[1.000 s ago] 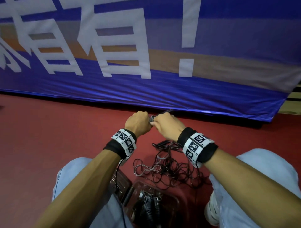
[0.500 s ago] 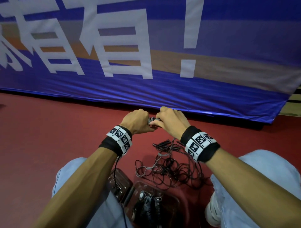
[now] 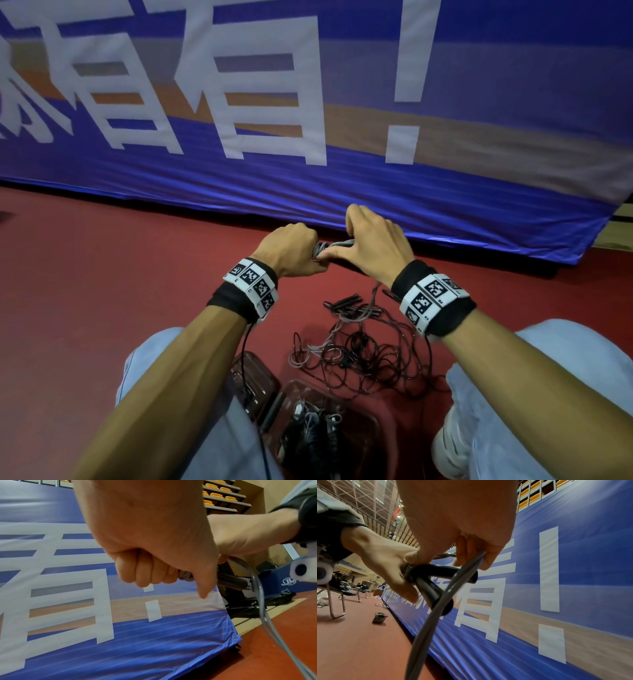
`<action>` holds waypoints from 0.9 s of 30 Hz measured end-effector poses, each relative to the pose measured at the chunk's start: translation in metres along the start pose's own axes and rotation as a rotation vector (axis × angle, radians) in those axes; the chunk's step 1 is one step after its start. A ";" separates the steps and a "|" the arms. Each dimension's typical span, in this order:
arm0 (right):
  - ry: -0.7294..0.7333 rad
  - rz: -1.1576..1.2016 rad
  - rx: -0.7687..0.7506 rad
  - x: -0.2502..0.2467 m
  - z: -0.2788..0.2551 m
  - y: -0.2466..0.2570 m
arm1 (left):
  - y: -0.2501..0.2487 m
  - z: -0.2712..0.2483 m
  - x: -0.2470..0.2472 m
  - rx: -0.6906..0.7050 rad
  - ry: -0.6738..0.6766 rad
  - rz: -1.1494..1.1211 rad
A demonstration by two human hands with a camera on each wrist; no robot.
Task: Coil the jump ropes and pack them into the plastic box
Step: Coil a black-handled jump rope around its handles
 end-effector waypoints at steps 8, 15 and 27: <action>0.230 0.152 0.079 0.026 0.002 -0.023 | -0.014 -0.001 0.002 0.055 0.065 0.139; 0.484 0.376 0.031 0.033 0.001 -0.021 | -0.026 -0.002 -0.003 0.177 0.001 0.282; 0.967 0.667 0.093 0.030 -0.025 -0.015 | -0.044 -0.015 -0.024 0.411 -0.349 0.135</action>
Point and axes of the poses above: each hand's wrist, its own z-axis towards the middle knuckle, its own x-axis out of the palm, y = z × x, the point moved 8 cm from there along z, towards the middle knuckle, and after that the axes turned 1 degree about y, right-handed, at the moved point
